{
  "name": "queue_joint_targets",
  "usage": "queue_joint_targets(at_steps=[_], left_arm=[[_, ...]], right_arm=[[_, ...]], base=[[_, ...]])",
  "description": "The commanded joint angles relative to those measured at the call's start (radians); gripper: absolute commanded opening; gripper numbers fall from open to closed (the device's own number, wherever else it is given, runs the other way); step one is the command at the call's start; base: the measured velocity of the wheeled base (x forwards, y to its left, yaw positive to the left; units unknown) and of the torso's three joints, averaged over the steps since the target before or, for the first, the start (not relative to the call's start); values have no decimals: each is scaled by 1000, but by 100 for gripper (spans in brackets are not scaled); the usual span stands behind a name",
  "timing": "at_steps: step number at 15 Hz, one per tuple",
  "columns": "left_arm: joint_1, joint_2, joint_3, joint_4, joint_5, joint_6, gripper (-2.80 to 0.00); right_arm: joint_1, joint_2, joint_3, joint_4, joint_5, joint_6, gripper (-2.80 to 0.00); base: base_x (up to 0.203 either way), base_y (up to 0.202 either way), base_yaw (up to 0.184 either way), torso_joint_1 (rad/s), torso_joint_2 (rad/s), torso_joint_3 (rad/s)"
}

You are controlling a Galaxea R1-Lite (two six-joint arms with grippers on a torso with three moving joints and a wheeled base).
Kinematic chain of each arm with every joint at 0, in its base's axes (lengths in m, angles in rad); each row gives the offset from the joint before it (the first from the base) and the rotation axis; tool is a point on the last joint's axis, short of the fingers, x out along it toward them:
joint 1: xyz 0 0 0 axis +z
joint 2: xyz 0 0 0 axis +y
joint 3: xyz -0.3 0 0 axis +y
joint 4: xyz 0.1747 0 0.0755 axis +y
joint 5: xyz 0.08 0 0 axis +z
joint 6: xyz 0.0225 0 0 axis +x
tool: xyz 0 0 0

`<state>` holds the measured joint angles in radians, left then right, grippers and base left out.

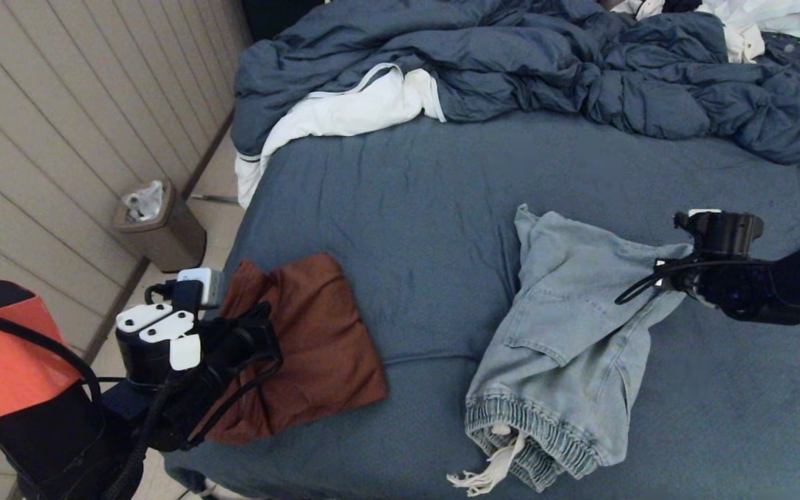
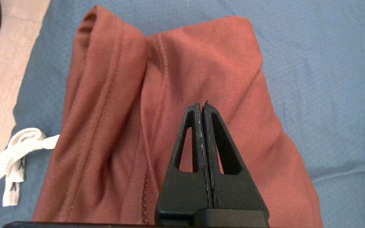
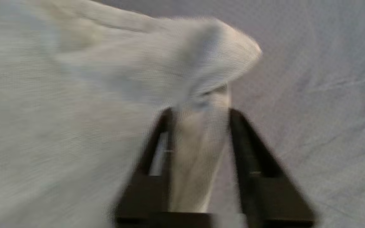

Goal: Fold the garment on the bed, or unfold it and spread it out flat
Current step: Fold the blue shorts

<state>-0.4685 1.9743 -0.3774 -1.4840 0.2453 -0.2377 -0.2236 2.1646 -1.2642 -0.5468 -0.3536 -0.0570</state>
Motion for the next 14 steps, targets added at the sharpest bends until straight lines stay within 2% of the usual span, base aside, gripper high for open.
queue_joint_targets(at_steps=[1, 6, 7, 10, 12, 14], left_arm=[[1, 2, 0, -10, 2, -2, -280], [0, -39, 18, -38, 8, 3, -280], [0, -53, 18, -34, 8, 5, -280], [1, -72, 21, -22, 8, 6, -280], [1, -83, 18, -9, 6, 6, -280], [1, -84, 18, -7, 6, 6, -280]], right_arm=[[2, -36, 10, -3, 4, -2, 0], [47, -227, 51, 11, 20, -4, 0], [79, -282, 69, 30, 21, -3, -280], [252, -463, 144, 189, 33, 0, -280], [406, -553, 166, 431, 42, 3, -280], [578, -586, 167, 602, 44, 39, -280]], base=[[0, 0, 0, 0, 0, 0], [0, 0, 0, 0, 0, 0], [0, 0, 0, 0, 0, 0], [0, 0, 0, 0, 0, 0], [0, 0, 0, 0, 0, 0], [0, 0, 0, 0, 0, 0]])
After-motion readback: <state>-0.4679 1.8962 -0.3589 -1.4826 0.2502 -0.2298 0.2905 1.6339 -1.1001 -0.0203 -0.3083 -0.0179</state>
